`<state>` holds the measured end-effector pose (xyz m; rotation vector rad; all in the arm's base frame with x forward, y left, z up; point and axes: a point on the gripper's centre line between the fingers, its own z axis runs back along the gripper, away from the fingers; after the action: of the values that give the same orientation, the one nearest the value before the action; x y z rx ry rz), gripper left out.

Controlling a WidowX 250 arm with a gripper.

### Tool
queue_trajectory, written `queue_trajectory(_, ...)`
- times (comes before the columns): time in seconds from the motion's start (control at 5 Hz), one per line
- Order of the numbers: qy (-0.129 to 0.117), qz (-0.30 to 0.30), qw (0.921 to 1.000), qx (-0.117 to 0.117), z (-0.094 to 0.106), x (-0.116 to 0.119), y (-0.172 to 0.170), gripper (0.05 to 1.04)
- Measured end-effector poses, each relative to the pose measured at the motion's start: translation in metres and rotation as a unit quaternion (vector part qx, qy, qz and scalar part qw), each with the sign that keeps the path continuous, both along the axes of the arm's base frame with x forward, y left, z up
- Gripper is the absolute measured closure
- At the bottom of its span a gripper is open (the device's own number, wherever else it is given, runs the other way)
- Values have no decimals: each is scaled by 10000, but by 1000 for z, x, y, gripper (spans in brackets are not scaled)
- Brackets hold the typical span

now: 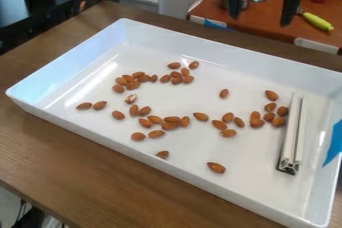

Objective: Sweep into pile

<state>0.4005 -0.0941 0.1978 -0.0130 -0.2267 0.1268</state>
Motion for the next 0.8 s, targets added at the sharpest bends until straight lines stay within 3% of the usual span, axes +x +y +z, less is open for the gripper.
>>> queue_trajectory(0.2,268,-2,9996,38,-19,-1,-1,83)
queue_trajectory(0.4,508,-55,9987,-92,-35,-8,-6,83)
queue_trajectory(0.8,721,-169,9967,-340,-58,-20,-26,83)
